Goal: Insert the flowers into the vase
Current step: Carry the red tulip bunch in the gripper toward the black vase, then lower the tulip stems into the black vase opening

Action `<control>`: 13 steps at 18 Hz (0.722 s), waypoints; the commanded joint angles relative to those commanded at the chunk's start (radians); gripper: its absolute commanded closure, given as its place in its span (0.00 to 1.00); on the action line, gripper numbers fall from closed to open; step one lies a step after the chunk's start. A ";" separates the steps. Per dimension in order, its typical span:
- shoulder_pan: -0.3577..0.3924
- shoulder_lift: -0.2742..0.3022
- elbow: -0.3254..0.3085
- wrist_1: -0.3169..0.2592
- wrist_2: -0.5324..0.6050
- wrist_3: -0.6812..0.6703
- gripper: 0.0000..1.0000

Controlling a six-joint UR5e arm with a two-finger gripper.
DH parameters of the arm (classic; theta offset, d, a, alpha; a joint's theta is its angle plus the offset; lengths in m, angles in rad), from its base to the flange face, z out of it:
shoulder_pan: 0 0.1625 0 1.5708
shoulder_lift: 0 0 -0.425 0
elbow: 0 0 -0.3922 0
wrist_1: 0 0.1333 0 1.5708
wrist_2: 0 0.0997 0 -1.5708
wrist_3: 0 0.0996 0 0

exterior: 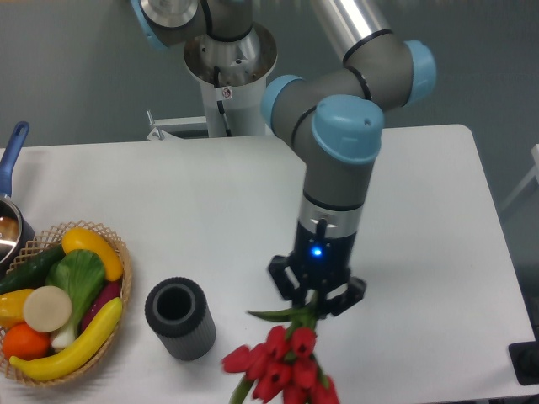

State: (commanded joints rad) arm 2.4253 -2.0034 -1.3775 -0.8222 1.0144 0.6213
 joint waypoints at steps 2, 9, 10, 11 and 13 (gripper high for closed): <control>-0.020 0.015 0.012 0.041 -0.068 -0.031 1.00; -0.060 0.032 0.029 0.248 -0.243 -0.123 1.00; -0.067 0.032 0.031 0.250 -0.243 -0.123 1.00; -0.077 0.032 0.031 0.264 -0.244 -0.123 1.00; -0.097 0.031 0.031 0.294 -0.246 -0.123 1.00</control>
State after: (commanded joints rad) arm 2.3287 -1.9727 -1.3468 -0.5278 0.7685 0.4985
